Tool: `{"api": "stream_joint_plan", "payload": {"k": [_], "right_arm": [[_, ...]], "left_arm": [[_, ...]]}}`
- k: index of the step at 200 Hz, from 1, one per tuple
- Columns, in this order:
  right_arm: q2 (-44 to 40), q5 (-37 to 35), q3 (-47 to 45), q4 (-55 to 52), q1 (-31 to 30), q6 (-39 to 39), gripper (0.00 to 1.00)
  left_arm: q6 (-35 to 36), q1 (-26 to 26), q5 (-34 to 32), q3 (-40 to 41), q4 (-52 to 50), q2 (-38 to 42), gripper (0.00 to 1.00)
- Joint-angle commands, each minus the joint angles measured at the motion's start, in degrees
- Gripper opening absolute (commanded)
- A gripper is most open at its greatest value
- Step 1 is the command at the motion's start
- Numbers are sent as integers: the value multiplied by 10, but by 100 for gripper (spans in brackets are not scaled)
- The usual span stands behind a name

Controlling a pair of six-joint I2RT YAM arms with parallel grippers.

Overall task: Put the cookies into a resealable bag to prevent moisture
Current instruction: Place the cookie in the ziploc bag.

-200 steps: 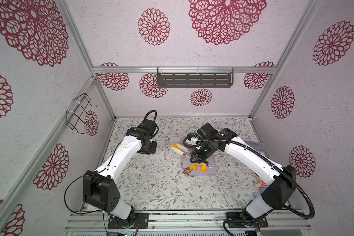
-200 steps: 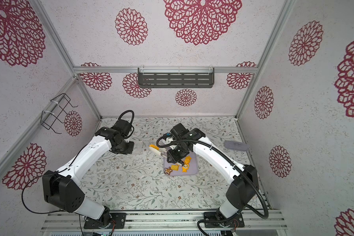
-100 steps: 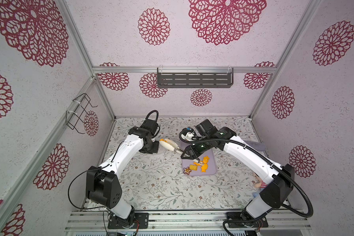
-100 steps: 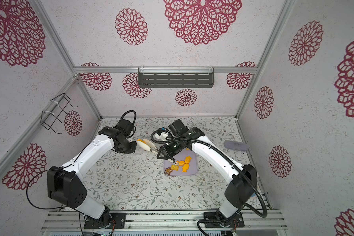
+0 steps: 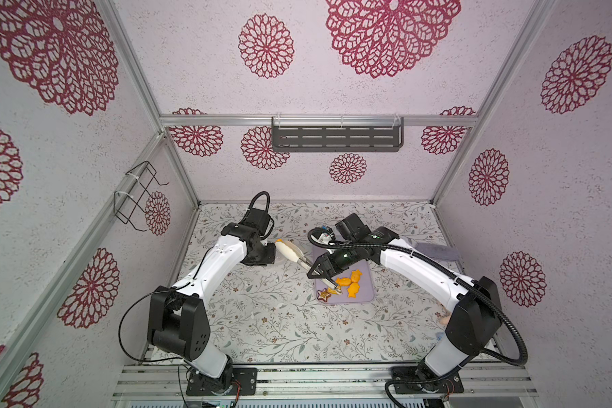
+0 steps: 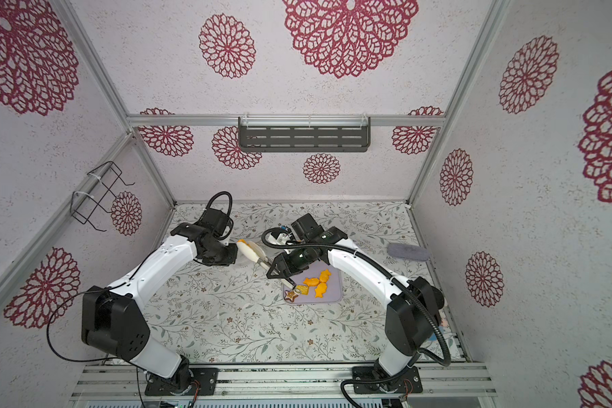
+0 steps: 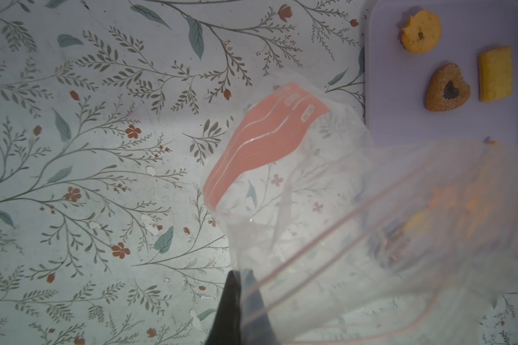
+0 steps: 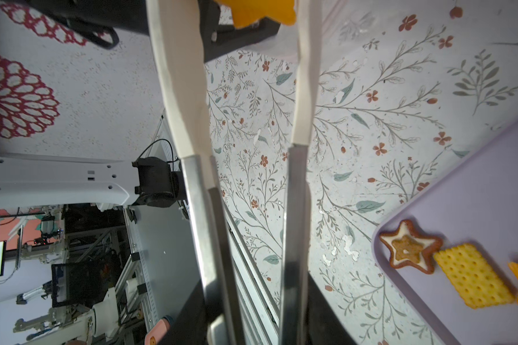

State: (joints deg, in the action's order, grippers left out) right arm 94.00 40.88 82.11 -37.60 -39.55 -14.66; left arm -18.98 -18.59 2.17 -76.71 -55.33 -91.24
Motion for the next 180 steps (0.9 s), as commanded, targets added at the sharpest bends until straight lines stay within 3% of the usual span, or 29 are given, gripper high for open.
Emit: {"api": "stream_joint_plan", "payload": {"k": [1, 39, 101, 143, 180], "right_arm": [[-42, 38, -19, 103, 15, -48, 33], [-43, 63, -38, 158, 15, -80, 32], [-50, 102, -84, 230, 14, -129, 32], [-45, 78, -97, 173, 13, -99, 33], [-42, 57, -80, 138, 17, -72, 40]], "left_arm": [[0, -4, 65, 9, 39, 32, 0], [-13, -4, 112, 19, 68, 31, 0], [-34, -3, 117, 29, 92, 29, 0], [-47, 0, 124, 38, 116, 34, 0], [-49, 1, 127, 38, 116, 34, 0]]}}
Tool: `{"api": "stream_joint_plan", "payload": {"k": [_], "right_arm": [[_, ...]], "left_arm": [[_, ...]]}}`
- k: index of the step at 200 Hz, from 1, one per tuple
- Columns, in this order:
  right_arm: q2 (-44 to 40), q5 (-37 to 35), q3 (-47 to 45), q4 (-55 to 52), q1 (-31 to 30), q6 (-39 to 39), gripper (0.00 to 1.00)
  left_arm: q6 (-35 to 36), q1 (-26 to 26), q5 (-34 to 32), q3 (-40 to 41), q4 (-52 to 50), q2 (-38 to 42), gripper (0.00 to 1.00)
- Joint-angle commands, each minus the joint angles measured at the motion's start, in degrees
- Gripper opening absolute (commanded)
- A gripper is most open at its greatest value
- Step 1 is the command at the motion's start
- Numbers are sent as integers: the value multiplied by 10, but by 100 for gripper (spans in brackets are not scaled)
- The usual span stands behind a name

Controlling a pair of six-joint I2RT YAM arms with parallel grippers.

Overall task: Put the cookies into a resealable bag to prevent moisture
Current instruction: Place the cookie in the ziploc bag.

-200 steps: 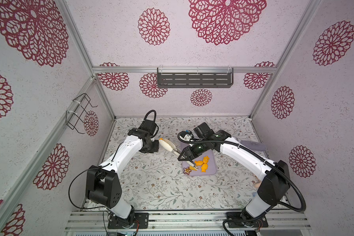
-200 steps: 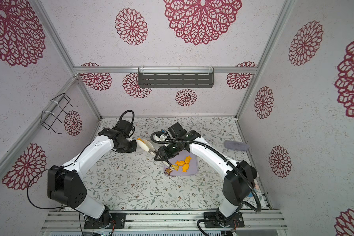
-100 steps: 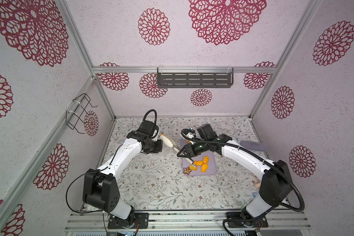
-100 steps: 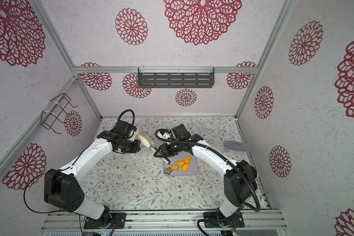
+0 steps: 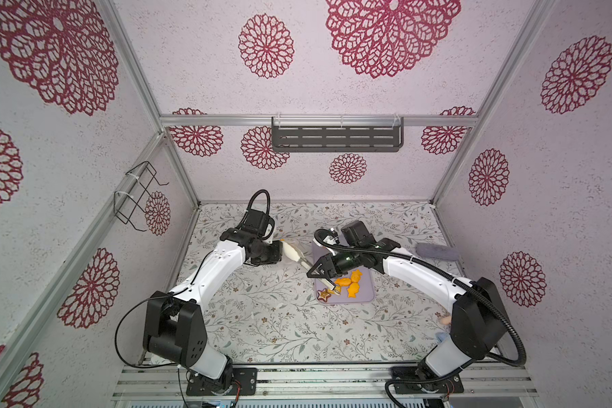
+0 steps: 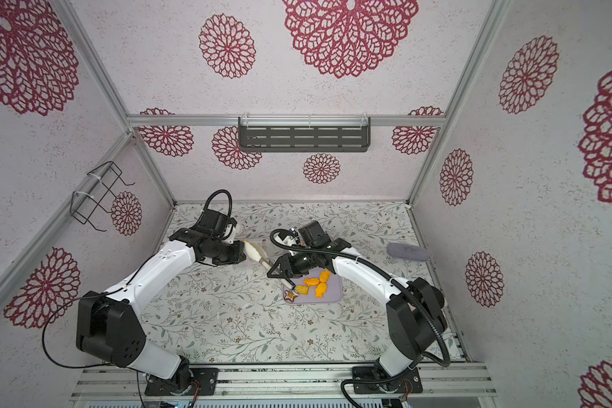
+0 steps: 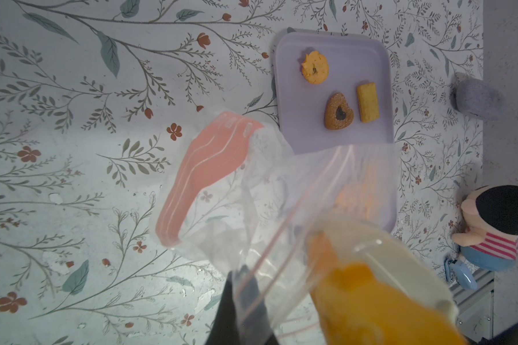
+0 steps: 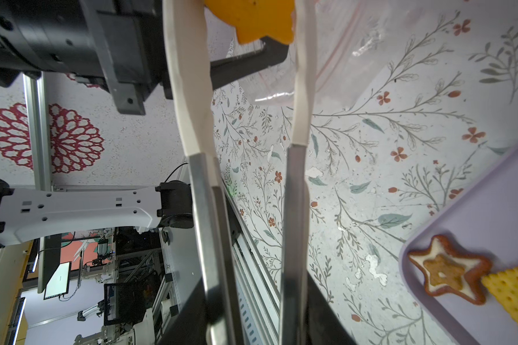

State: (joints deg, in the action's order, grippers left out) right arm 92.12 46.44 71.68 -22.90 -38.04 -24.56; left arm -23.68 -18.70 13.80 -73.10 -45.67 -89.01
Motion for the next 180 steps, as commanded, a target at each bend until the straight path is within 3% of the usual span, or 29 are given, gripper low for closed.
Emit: {"api": "stream_joint_plan", "payload": {"k": [1, 88, 149, 166, 180], "right_arm": [[-23, 1, 25, -9, 2, 26, 40], [-45, -30, 50, -16, 28, 27, 51], [-110, -22, 29, 2, 69, 12, 46], [-130, -71, 41, -83, 87, 60, 46], [-141, -150, 44, -156, 98, 104, 46]], "left_arm": [[-2, 2, 12, 2, 19, 11, 0], [3, 3, 3, 2, 3, 2, 0], [30, 5, -61, -13, -49, -10, 0], [38, 7, -80, -23, -68, -14, 0], [42, 10, -82, -24, -70, -11, 0]]}}
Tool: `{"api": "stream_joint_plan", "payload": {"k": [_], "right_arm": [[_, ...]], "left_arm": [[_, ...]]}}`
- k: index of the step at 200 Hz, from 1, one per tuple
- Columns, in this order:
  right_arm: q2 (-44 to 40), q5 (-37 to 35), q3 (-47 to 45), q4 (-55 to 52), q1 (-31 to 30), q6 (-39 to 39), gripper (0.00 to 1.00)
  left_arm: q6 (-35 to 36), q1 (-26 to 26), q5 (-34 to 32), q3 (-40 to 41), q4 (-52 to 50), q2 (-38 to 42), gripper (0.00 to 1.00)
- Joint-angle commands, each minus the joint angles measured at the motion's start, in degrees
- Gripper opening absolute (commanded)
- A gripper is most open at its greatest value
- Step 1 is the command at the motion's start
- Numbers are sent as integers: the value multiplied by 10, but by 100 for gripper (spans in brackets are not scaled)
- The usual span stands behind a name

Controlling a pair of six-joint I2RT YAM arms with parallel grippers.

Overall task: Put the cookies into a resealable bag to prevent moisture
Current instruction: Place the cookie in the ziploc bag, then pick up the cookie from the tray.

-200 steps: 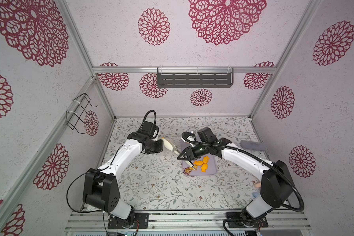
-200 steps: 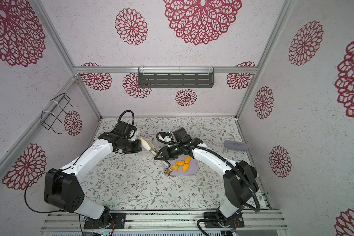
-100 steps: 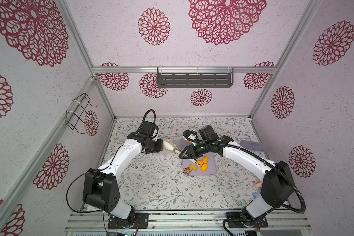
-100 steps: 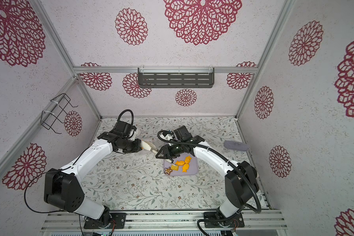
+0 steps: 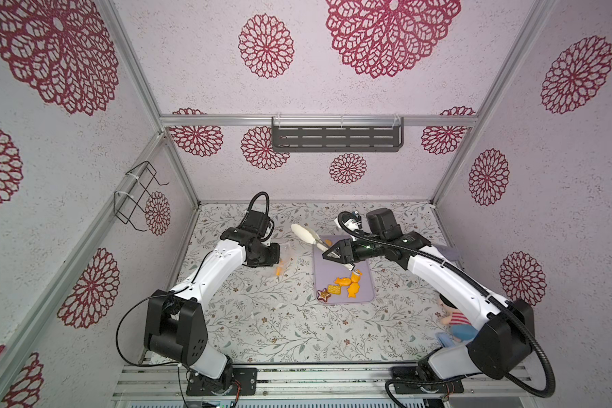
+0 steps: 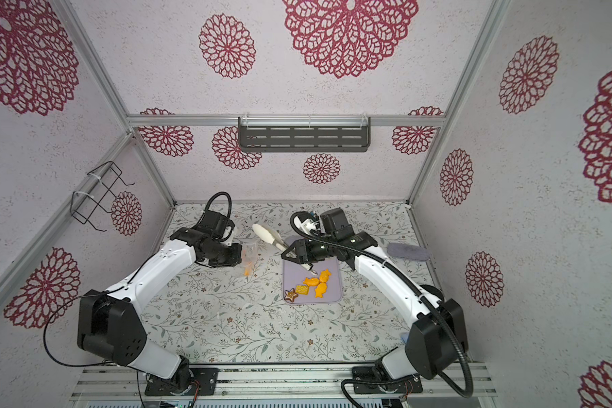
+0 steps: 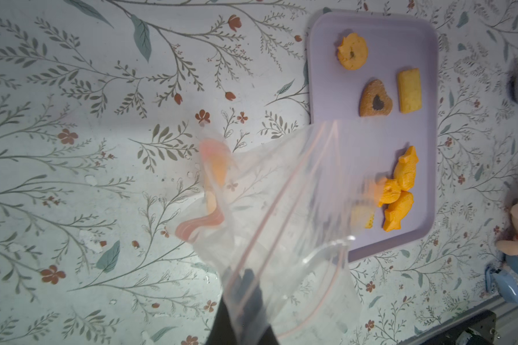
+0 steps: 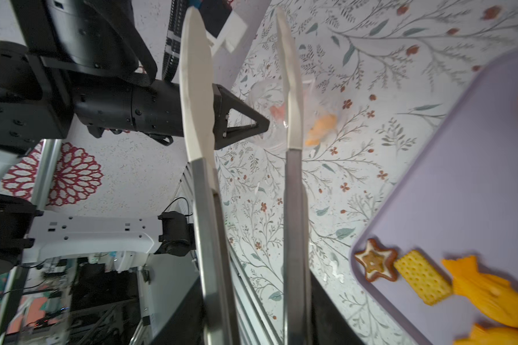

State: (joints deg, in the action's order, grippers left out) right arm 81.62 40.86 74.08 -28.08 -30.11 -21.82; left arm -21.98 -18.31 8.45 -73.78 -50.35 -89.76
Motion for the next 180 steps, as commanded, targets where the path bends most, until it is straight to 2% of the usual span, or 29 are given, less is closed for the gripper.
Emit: {"api": "stream_joint_plan", "payload": {"k": [1, 31, 68, 102, 180], "right_arm": [[-36, -101, 20, -111, 19, 79, 46], [16, -358, 47, -253, 18, 156, 46], [78, -468, 71, -265, 18, 202, 47], [133, -447, 117, -237, 16, 231, 48], [275, -492, 226, -231, -17, 255, 49]], "left_arm": [[25, 6, -28, -17, -24, -3, 0], [24, 7, -25, -20, -25, 2, 0], [20, 7, -21, -20, -27, 2, 0], [19, 8, -21, -21, -29, 0, 0], [23, 7, -30, -27, -40, -7, 0]]}}
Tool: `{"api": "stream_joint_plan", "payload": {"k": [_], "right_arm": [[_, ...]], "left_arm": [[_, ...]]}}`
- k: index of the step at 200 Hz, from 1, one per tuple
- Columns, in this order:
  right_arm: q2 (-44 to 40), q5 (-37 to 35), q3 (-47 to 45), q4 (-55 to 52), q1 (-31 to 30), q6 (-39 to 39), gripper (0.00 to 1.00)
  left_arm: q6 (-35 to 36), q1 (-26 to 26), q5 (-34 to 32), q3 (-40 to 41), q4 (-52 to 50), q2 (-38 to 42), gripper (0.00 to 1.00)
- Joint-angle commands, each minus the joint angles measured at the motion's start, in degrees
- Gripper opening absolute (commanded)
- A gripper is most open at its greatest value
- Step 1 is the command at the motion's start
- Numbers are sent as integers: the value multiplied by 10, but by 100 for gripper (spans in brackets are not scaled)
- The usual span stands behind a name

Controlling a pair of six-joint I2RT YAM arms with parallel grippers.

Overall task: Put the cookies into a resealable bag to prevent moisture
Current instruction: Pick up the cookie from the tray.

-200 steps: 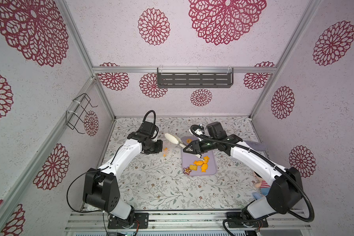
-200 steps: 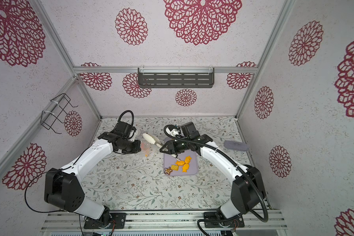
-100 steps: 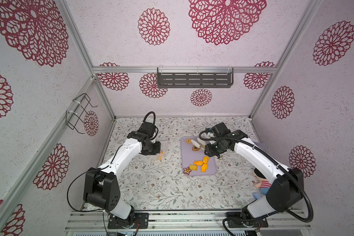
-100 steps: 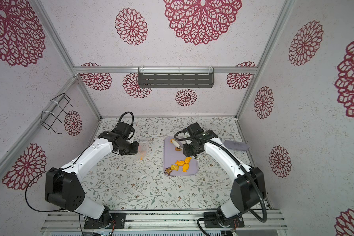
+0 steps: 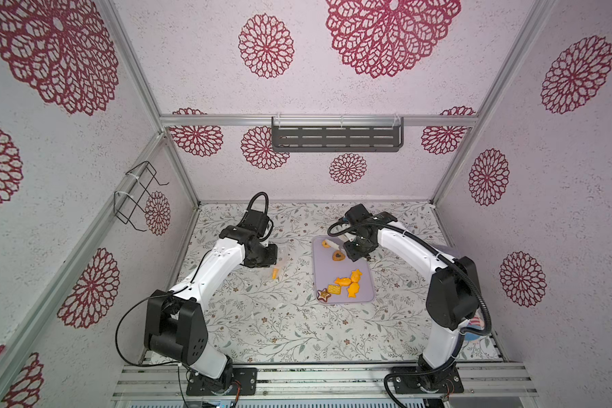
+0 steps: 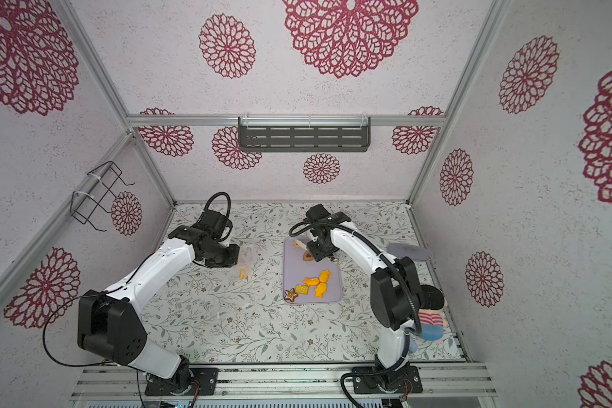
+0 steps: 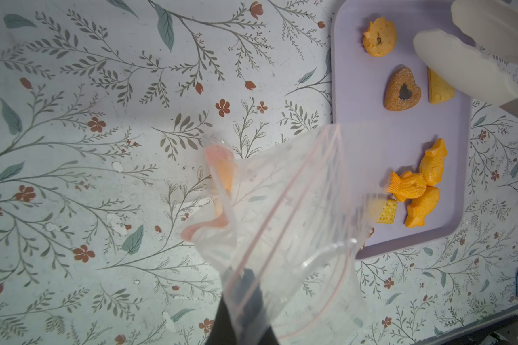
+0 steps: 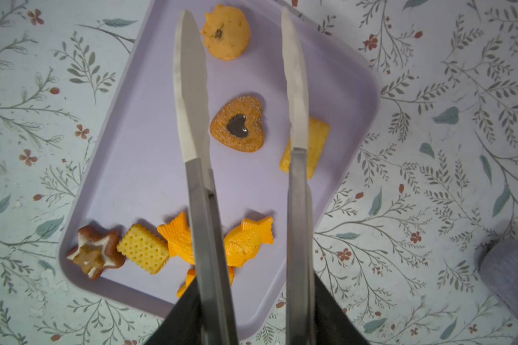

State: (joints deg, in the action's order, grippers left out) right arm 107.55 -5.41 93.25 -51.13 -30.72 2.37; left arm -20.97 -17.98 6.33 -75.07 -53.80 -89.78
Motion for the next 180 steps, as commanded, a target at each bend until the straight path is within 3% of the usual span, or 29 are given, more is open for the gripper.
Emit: {"api": "stream_joint_plan", "payload": {"k": [1, 81, 180], "right_arm": [[17, -30, 35, -1, -11, 13, 49], [85, -43, 65, -3, -23, 12, 50], [66, -60, 72, -4, -31, 18, 36]], "left_arm": [[13, 4, -9, -14, -5, -7, 0], [16, 4, -2, -14, -7, -11, 0], [18, 4, -13, -21, -19, -13, 0]]}}
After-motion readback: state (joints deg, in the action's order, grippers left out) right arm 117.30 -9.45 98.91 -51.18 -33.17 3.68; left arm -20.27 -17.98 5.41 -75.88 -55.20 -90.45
